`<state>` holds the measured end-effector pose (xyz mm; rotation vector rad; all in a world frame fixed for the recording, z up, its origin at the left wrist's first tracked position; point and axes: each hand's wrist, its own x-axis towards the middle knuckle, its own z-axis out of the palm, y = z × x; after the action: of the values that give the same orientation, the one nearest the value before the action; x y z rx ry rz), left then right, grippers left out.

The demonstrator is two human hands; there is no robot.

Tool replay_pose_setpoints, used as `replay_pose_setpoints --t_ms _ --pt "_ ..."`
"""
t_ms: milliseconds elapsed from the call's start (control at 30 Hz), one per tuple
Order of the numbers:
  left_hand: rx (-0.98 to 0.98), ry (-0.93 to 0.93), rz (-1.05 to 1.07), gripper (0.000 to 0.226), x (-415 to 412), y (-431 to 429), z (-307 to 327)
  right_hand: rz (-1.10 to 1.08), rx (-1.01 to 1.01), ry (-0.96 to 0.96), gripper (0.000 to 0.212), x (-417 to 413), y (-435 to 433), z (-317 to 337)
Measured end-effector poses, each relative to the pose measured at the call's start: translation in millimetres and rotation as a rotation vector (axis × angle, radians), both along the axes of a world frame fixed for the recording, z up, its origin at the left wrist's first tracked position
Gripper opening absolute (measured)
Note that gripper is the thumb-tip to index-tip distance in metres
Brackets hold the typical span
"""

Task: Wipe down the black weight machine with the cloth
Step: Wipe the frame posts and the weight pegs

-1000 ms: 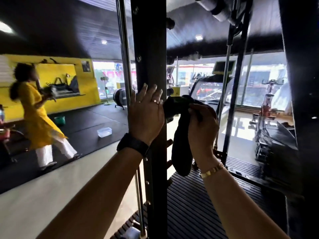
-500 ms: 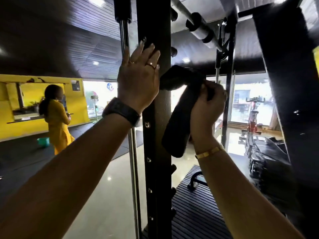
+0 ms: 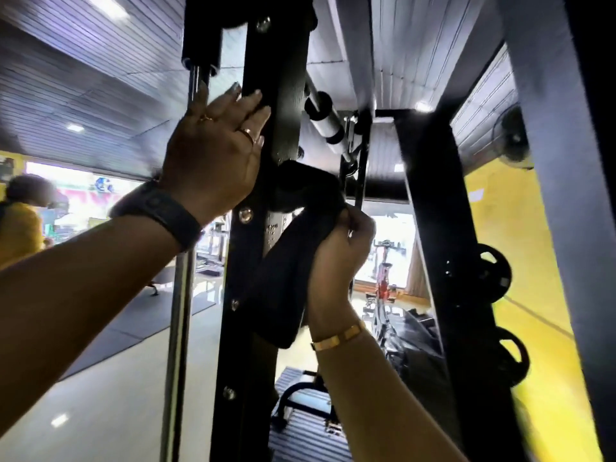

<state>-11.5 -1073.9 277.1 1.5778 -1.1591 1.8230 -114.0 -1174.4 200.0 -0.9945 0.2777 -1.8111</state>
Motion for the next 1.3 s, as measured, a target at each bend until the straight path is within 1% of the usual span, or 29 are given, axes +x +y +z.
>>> replay_pose_setpoints --t_ms 67,167,267,400,467,533,633,700,733,767,800,833,900,967,1000,1067,1100,1200,1233,1300 --pt "-0.002 -0.015 -0.02 0.05 3.6 -3.2 8.0 -0.014 -0.005 -0.018 0.024 2.3 -3.2 11.4" --pt "-0.004 -0.036 -0.043 0.051 10.6 -4.5 25.3 -0.028 -0.005 -0.064 0.017 7.5 -6.3 40.0" --pt "0.024 -0.052 -0.013 0.054 16.7 -3.8 48.9 -0.092 -0.046 -0.139 0.019 7.5 -7.1 71.6" --pt "0.037 -0.084 0.056 0.056 15.9 -5.7 93.5 -0.201 -0.135 -0.152 0.024 6.7 -13.1 113.3" --pt "0.011 -0.067 0.049 0.059 15.5 -10.4 114.5 -0.205 -0.167 -0.111 0.023 8.5 -17.0 131.9" --pt "-0.008 -0.071 0.026 0.061 15.3 -17.6 129.2 -0.132 -0.211 -0.048 0.025 12.4 -18.9 146.0" --pt "-0.011 -0.048 -0.019 0.064 16.6 -24.6 143.6 0.047 -0.268 0.179 0.025 22.6 -15.6 150.1" --pt "0.003 -0.007 -0.057 0.067 18.2 -29.7 149.5 0.149 -0.278 0.237 0.022 26.8 -14.6 150.5" --pt "0.02 0.013 -0.084 0.068 18.4 -31.0 151.0 0.189 -0.297 0.251 0.025 27.2 -17.0 150.2" --pt "0.038 0.024 -0.116 0.069 19.2 -32.0 153.3 0.224 -0.332 0.25 0.036 26.1 -17.3 150.2" --pt "0.053 0.03 -0.151 0.069 20.3 -31.9 155.3 0.22 -0.379 0.269 0.047 27.5 -20.7 151.5" --pt "0.058 0.031 -0.186 0.069 22.6 -31.2 158.3 0.189 -0.434 0.298 0.054 29.4 -21.0 154.4" --pt "0.043 0.029 -0.247 0.068 27.2 -29.0 164.4 0.183 -0.527 0.353 0.056 34.7 -18.7 161.1" --pt "0.042 0.042 -0.266 0.068 31.3 -27.0 172.5 0.227 -0.548 0.416 0.06 40.9 -12.3 166.1" --pt "0.056 0.054 -0.275 0.068 32.6 -26.4 176.4 0.268 -0.551 0.407 0.068 44.6 -14.3 167.5" --pt "0.092 0.07 -0.302 0.069 32.3 -27.7 179.8 0.405 -0.595 0.268 0.079 47.7 -20.5 164.9" --pt "0.106 0.073 -0.311 0.069 33.0 -29.6 179.6 0.416 -0.623 0.202 0.069 48.0 -22.6 161.4" --pt "0.092 0.069 -0.384 0.062 37.7 -39.9 173.6 0.206 -0.683 0.18 0.026 51.2 -29.4 159.7" --pt "0.076 0.06 -0.418 0.062 39.1 -42.5 171.2 0.14 -0.707 0.178 0.016 54.5 -31.0 163.7" --pt "0.073 0.028 -0.445 0.064 41.3 -43.1 168.6 0.058 -0.784 0.156 0.009 61.1 -35.5 177.1"
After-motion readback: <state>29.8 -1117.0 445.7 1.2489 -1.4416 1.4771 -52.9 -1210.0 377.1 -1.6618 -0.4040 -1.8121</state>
